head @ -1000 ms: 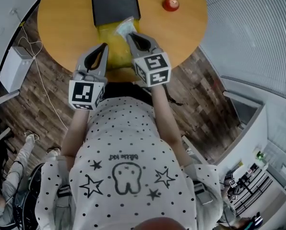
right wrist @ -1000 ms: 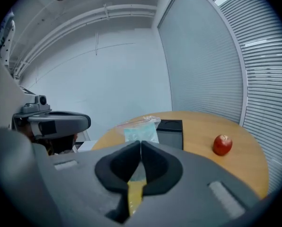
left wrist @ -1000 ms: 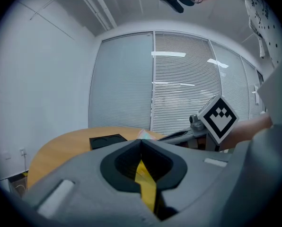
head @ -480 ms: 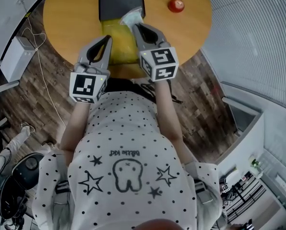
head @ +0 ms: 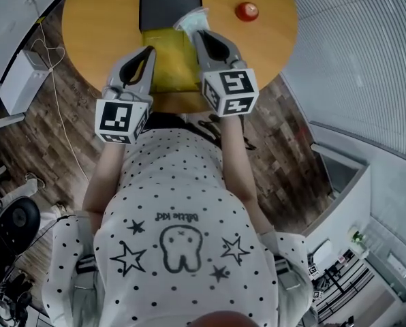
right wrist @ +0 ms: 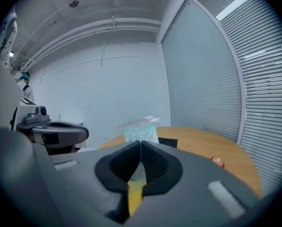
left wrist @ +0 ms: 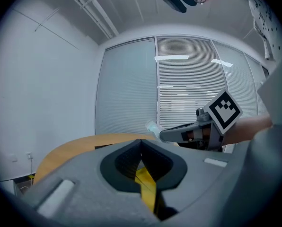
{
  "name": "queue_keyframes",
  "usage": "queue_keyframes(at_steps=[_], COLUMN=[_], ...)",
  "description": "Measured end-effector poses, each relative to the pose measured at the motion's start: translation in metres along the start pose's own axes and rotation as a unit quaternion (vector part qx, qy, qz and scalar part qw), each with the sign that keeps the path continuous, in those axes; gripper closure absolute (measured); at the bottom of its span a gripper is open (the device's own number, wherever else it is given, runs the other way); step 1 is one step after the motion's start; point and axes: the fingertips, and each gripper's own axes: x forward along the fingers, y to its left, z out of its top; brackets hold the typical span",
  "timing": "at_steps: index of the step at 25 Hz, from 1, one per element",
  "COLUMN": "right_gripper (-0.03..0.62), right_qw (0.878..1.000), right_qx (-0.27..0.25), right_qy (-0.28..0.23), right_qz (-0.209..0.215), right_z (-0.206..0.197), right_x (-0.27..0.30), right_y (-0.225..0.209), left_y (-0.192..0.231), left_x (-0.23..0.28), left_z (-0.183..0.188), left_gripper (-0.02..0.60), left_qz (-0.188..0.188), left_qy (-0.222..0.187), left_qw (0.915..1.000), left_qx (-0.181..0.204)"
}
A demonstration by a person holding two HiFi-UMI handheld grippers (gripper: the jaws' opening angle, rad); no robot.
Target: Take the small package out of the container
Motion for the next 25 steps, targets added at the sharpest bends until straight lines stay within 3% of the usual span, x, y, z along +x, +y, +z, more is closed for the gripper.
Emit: queue_keyframes(at_steps=[25], right_gripper=[0.591], right_qw=[0.995], right_qx=[-0.024], right_qy=[-0.074], right_qz=[-0.058], right_z=[0.041], right_x=[-0.055], right_y=[-0.018], left_y=[0.01], left_x=[-0.019], left_z=[0.005], left_gripper=[0.571], left_qz=[0.017], left_qy=[-0.036], left_qw=[0.9992], left_qx=[-0.008])
